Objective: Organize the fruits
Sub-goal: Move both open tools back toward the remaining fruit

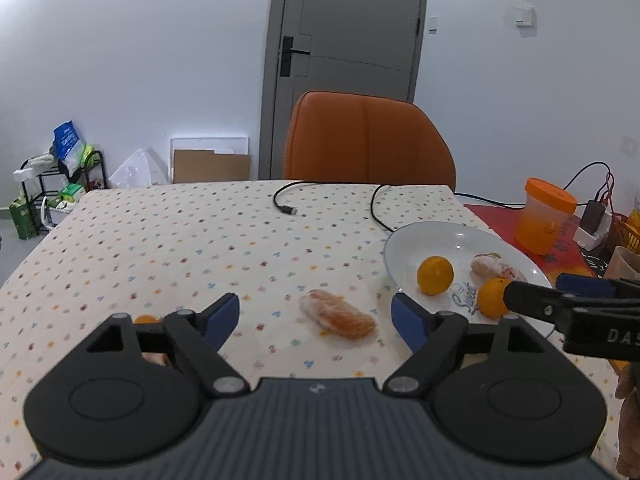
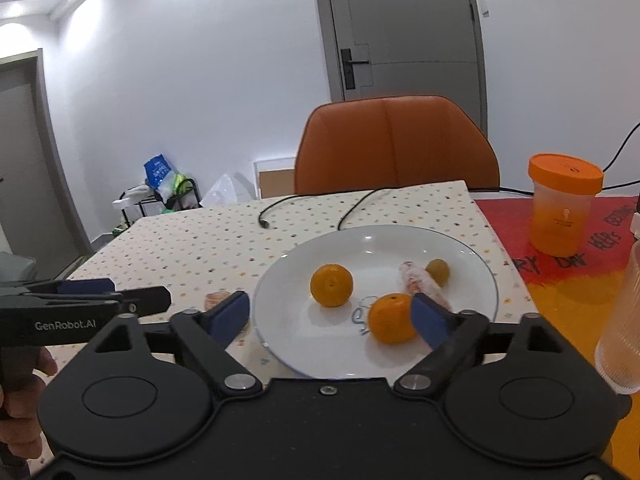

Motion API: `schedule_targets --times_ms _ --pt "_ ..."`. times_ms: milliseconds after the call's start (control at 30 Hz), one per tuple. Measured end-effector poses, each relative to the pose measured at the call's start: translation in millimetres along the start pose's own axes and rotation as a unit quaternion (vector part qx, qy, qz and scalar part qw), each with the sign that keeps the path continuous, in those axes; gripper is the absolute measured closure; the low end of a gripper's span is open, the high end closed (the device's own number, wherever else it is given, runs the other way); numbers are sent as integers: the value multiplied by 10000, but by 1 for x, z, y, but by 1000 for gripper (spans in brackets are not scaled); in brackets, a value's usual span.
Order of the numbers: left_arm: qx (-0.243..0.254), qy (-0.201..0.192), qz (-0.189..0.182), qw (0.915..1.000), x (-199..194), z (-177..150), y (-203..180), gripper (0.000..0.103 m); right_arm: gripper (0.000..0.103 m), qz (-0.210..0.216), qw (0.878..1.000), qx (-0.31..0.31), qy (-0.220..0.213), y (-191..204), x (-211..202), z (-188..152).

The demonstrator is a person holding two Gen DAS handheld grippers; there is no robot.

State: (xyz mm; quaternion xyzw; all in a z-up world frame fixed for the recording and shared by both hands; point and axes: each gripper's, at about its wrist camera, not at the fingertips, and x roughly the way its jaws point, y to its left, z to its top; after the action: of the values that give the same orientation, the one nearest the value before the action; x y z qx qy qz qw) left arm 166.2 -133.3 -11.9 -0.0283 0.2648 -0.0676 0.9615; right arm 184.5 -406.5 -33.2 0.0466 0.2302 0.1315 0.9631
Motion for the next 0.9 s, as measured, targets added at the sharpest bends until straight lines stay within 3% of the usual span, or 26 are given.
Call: schedule_targets --times_ms 267,900 --pt "-135 1 147 9998 -17 -9 21 11 0 131 9999 8 43 15 -5 -5" --pt "-411 16 514 9978 -51 -35 65 5 0 558 9983 -15 188 55 -9 -22"
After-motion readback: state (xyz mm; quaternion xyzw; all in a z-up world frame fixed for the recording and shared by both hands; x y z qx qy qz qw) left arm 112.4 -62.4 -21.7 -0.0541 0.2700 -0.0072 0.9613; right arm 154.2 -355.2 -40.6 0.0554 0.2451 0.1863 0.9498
